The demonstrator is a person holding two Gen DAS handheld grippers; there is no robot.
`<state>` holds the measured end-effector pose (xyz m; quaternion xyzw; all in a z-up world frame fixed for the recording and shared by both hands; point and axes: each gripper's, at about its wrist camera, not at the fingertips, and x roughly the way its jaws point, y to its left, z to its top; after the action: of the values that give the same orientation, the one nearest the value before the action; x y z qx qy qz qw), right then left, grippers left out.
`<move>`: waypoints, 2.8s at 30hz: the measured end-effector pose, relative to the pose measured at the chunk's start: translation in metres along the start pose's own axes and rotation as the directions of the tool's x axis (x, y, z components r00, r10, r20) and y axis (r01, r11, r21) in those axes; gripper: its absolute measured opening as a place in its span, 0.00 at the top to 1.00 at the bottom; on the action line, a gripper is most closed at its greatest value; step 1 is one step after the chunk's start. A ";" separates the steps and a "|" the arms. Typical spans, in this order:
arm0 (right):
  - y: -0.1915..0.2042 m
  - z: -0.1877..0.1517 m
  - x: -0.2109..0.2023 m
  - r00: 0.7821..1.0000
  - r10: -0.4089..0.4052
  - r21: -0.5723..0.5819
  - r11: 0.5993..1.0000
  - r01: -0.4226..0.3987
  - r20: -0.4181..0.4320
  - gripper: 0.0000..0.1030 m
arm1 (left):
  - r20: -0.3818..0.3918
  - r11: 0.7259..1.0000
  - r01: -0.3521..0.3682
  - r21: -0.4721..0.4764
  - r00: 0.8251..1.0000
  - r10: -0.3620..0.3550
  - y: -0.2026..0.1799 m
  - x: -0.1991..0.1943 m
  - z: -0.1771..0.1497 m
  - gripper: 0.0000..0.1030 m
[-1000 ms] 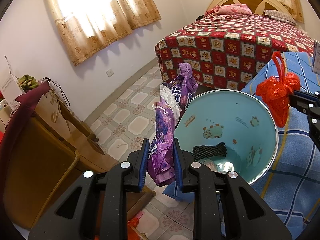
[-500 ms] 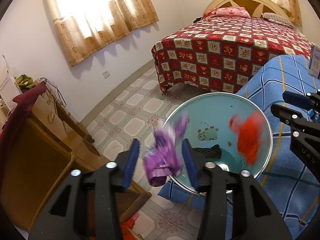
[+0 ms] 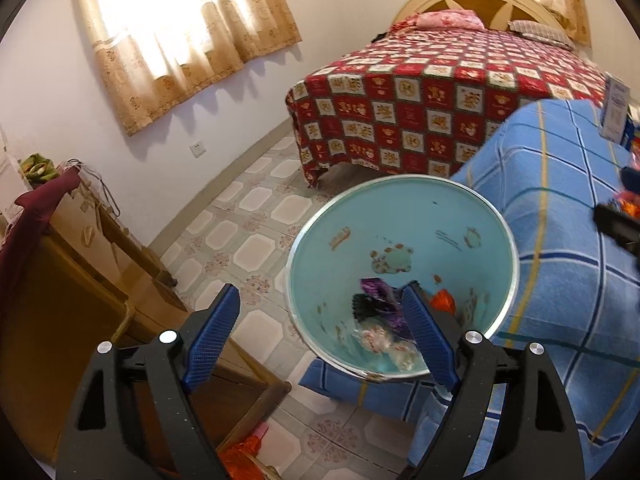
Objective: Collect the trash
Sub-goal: 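Move both open grippers back over the trash pile, then grasp the yellow sponge with the left gripper, then lift the yellow sponge toward the bin with the left gripper while the right gripper reaches the orange wrapper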
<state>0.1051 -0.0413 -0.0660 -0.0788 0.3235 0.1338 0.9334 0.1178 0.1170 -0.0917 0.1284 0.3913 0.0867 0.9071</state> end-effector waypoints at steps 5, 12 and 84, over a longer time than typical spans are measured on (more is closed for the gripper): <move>-0.038 -0.032 -0.047 0.997 -0.073 0.057 0.996 0.072 0.029 0.40 | -0.005 0.998 0.040 0.045 0.999 -0.040 -0.031 -0.007 -0.004 0.21; -0.115 -0.085 -0.096 0.974 -0.226 0.216 0.951 0.219 0.009 0.40 | 0.013 0.983 0.110 0.147 0.993 -0.114 -0.094 -0.026 -0.008 0.21; -0.165 -0.105 -0.083 0.972 -0.234 0.458 0.863 0.213 -0.011 0.37 | 0.023 0.932 0.285 0.223 0.955 -0.297 -0.152 -0.061 0.007 0.74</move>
<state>0.0308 -0.2394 -0.0856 0.1085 0.3135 -0.0531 0.9419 0.0905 -0.0447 -0.0911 0.1696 0.3874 -0.0956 0.9011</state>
